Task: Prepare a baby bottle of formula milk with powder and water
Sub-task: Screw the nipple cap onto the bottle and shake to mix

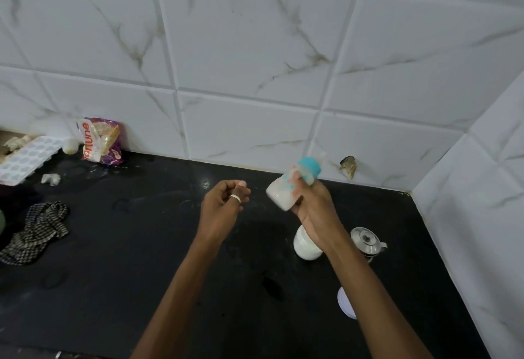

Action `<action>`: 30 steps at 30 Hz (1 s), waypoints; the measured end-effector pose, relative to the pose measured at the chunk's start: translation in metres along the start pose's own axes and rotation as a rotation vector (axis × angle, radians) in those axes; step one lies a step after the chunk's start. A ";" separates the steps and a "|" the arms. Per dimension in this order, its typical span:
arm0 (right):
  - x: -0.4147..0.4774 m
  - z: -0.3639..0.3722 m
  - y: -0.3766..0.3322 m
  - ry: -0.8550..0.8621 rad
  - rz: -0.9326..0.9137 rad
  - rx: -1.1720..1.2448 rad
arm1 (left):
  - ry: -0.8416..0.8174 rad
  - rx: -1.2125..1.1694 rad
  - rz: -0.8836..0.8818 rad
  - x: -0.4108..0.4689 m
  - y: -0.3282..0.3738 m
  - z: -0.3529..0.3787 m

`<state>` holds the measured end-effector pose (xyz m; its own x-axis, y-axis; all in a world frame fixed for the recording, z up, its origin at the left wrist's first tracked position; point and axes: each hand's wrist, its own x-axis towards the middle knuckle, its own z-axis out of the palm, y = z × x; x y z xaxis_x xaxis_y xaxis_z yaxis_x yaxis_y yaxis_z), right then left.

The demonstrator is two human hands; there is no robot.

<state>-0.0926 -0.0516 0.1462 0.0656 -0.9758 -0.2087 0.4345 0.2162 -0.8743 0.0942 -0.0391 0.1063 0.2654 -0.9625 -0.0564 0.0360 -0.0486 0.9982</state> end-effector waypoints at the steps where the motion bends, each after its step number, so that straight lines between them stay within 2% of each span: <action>1: 0.001 0.001 0.000 0.019 -0.019 0.051 | 0.000 0.003 0.003 -0.001 0.000 0.000; 5: -0.003 0.001 0.004 -0.110 0.065 -0.204 | -0.011 0.001 0.005 -0.001 -0.001 -0.001; 7: -0.002 0.000 0.001 -0.068 0.034 -0.152 | -0.008 -0.008 -0.002 -0.001 -0.001 -0.001; 9: 0.003 -0.004 0.000 0.003 -0.006 0.010 | 0.000 -0.014 -0.005 -0.001 -0.002 0.000; 10: 0.004 -0.005 0.000 0.002 -0.005 -0.003 | -0.003 -0.012 -0.005 -0.001 -0.002 0.000; 13: 0.001 -0.007 0.004 -0.114 0.070 -0.240 | -0.017 -0.007 -0.004 -0.001 -0.002 -0.001; 14: 0.001 -0.009 0.004 -0.118 0.069 -0.242 | -0.017 -0.011 -0.005 -0.001 -0.001 0.000; 18: 0.009 -0.013 0.001 0.043 -0.046 0.057 | -0.005 -0.016 0.001 -0.002 0.001 0.002; 22: 0.004 -0.015 0.004 -0.101 0.050 -0.194 | -0.018 0.005 0.003 -0.002 0.001 0.001; 23: 0.003 -0.014 0.002 -0.114 0.034 -0.186 | -0.019 0.005 0.003 -0.003 0.002 0.002; 26: 0.006 -0.012 -0.004 -0.022 -0.054 0.056 | -0.016 -0.010 0.007 -0.005 0.003 0.003; 27: 0.006 -0.011 -0.006 -0.018 -0.057 0.052 | -0.018 -0.011 0.009 -0.005 0.003 0.003; 30: 0.003 -0.012 -0.004 -0.108 0.031 -0.193 | -0.024 -0.004 0.008 -0.004 0.001 0.000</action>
<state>-0.1051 -0.0549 0.1436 0.1763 -0.9643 -0.1975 0.2512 0.2381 -0.9382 0.0928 -0.0352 0.1077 0.2425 -0.9690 -0.0475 0.0378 -0.0395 0.9985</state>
